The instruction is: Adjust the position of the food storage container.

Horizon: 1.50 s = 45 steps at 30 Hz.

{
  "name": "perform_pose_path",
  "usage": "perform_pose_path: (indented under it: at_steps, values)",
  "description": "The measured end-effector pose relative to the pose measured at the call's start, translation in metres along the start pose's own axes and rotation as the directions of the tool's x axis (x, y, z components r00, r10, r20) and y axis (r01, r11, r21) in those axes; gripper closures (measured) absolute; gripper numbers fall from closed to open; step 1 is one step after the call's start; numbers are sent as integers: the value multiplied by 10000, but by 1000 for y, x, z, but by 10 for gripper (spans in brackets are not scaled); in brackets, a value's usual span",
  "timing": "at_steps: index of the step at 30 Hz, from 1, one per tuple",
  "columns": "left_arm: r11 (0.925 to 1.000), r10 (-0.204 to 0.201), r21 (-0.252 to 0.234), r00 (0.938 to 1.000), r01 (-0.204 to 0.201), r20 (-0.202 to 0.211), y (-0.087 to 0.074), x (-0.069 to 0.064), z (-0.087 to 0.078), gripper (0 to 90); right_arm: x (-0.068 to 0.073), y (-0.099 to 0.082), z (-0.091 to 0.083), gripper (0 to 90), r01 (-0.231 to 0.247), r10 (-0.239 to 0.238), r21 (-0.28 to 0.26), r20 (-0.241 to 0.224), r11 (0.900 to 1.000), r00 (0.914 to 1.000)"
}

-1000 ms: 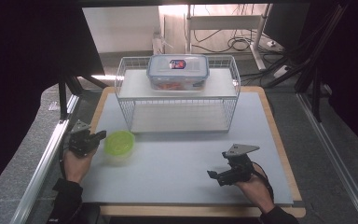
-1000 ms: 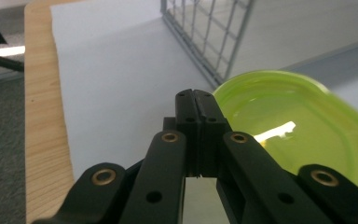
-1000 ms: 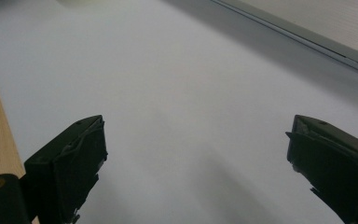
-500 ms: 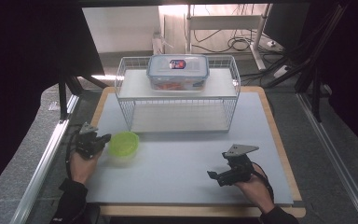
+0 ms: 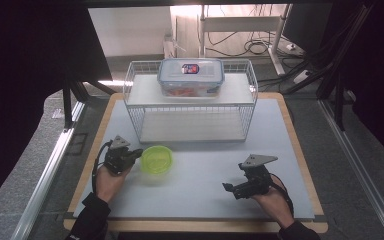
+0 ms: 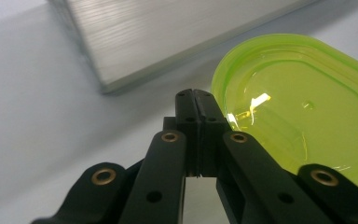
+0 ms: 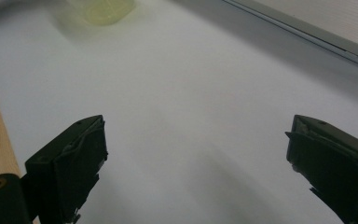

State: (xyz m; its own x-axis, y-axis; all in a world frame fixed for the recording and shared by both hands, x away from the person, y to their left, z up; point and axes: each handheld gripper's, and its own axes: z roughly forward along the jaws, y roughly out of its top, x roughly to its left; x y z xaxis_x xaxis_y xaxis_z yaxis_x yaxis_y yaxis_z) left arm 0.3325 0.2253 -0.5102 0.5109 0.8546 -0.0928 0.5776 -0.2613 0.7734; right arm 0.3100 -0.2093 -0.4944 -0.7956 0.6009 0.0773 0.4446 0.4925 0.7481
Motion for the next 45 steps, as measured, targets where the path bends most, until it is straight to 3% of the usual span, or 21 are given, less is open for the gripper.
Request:
perform_pose_path:
  at_steps: [5,8,16,30,34,41,45]
  values:
    - [10000,50,-16,9987,-49,498,4,-16,7,898,-2,0,0,47,-123,124,-56,72,9999,9999]
    - [9995,308,-6,9967,-308,746,7,-28,11,898,-2,-1,-1,48,-233,234,-90,83,9997,9997]
    - [9986,516,77,9910,-529,1238,10,-53,17,898,-2,-1,0,48,-175,175,-27,93,9998,9998]
    - [9983,233,487,9805,-334,1953,2,-70,10,898,-1,-1,-1,48,-187,187,35,55,9998,9998]
    - [9976,317,534,9767,-440,2122,2,-78,11,898,-1,-1,0,48,-194,194,52,36,9998,9998]
    - [9931,796,628,9634,-987,2560,4,-99,17,897,-1,-1,0,55,-291,292,127,-89,9995,9995]
    - [9921,804,718,9620,-1024,2610,5,-102,20,897,-1,-1,0,57,-303,305,176,-95,9994,9995]
